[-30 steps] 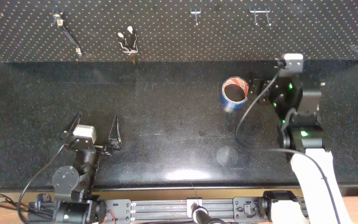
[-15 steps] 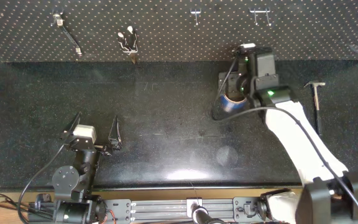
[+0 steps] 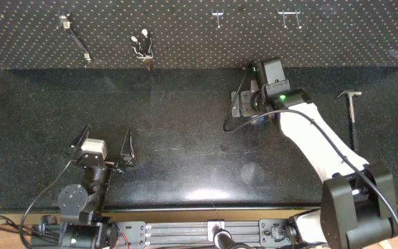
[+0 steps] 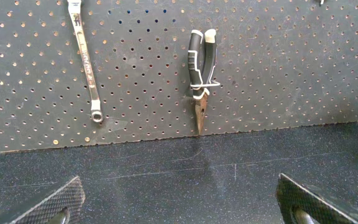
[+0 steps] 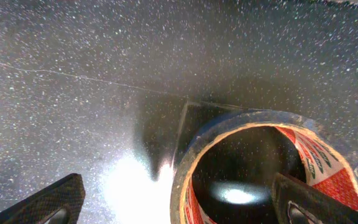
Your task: Place Tools Onto Pegboard
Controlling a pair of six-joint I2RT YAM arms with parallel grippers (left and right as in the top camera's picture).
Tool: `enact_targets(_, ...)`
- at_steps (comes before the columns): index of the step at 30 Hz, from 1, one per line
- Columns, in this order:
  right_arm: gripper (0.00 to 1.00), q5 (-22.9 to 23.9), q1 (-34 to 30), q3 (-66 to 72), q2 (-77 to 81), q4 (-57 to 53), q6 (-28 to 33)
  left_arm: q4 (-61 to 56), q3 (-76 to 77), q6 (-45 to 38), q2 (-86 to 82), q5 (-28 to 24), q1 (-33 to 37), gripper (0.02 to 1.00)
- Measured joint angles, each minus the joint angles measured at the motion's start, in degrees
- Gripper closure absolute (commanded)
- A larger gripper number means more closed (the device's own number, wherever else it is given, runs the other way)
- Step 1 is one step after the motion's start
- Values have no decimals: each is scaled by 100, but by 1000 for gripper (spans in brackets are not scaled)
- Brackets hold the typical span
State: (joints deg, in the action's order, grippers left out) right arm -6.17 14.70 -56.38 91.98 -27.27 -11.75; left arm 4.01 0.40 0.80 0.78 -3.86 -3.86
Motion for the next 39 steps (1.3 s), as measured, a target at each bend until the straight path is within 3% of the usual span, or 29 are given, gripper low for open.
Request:
enact_targets(5, 18, 2, 0, 0, 116, -2, -24, 0, 0, 0, 0, 0, 0, 23)
enact_targets(10, 310, 22, 0, 0, 210, -63, -101, 0, 0, 0, 0, 0, 0, 23)
enact_targets(18, 636, 46, 0, 0, 210, -81, -125, 0, 0, 0, 0, 0, 0, 23)
enact_targets(32, 884, 46, 0, 0, 210, -81, -122, 0, 0, 0, 0, 0, 0, 23)
enact_targets(39, 910, 50, 0, 0, 210, -81, -127, 0, 0, 2, 0, 0, 0, 25)
